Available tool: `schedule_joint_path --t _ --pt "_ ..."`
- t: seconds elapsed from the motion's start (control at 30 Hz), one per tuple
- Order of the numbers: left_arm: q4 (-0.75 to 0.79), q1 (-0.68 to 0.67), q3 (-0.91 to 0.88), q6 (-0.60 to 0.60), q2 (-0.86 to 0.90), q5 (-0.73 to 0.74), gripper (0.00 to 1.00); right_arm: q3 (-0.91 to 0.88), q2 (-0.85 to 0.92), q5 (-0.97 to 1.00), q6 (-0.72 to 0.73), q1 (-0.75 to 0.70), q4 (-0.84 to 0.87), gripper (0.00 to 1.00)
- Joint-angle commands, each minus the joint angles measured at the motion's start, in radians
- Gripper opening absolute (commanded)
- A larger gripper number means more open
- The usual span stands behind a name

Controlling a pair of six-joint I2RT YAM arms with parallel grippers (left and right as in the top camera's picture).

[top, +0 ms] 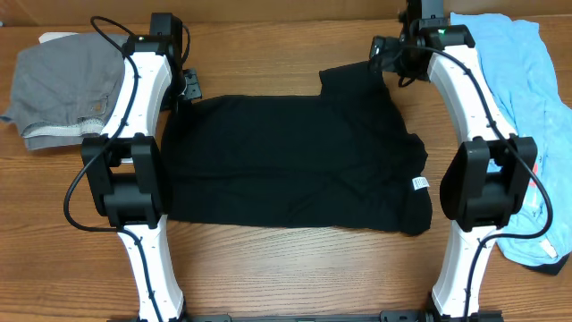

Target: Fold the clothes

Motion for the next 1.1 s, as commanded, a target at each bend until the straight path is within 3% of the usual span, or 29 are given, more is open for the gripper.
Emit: schedule_joint_path --t 0.0,0.17,0.33,0.83,1.07 --pt "0.005 0.0 0.016 0.005 -0.029 -0.013 0.04 0.008 0.062 -0.002 -0.035 -0.003 0.053 0.94" --pt "0.007 0.0 0.016 0.005 -0.029 -0.013 0.04 0.008 0.116 0.01 -0.043 0.008 0.138 0.9" --pt "0.008 0.0 0.016 0.005 -0.029 -0.013 0.04 0.008 0.148 0.01 -0.042 0.009 0.19 0.76" --pt "0.004 0.0 0.016 0.005 -0.029 -0.009 0.04 -0.002 0.235 0.001 -0.03 0.009 0.288 0.76" --pt "0.011 0.0 0.016 0.005 -0.029 -0.009 0.05 -0.002 0.265 -0.011 0.05 0.009 0.32 0.75"
